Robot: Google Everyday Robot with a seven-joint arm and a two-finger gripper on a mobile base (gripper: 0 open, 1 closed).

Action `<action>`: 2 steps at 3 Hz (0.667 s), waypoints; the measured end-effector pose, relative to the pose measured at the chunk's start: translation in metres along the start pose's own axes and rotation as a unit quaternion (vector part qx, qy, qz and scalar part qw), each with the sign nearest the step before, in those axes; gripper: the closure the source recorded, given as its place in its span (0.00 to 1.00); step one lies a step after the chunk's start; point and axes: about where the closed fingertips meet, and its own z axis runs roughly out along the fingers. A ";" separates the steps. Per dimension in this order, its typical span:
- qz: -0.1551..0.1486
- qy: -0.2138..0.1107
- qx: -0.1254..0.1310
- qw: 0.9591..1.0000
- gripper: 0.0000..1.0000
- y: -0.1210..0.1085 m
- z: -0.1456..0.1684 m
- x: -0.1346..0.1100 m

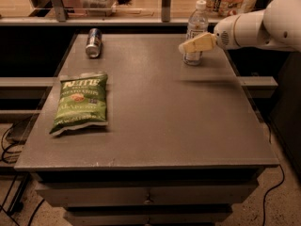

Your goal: Knock blue plastic bottle over

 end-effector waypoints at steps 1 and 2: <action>0.001 -0.013 0.002 1.000 0.15 -0.011 0.019 -0.005; -0.009 -0.028 -0.012 0.999 0.38 -0.009 0.034 -0.016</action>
Offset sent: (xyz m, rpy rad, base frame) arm 0.0467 0.0285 0.0076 0.0415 -0.0807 0.0779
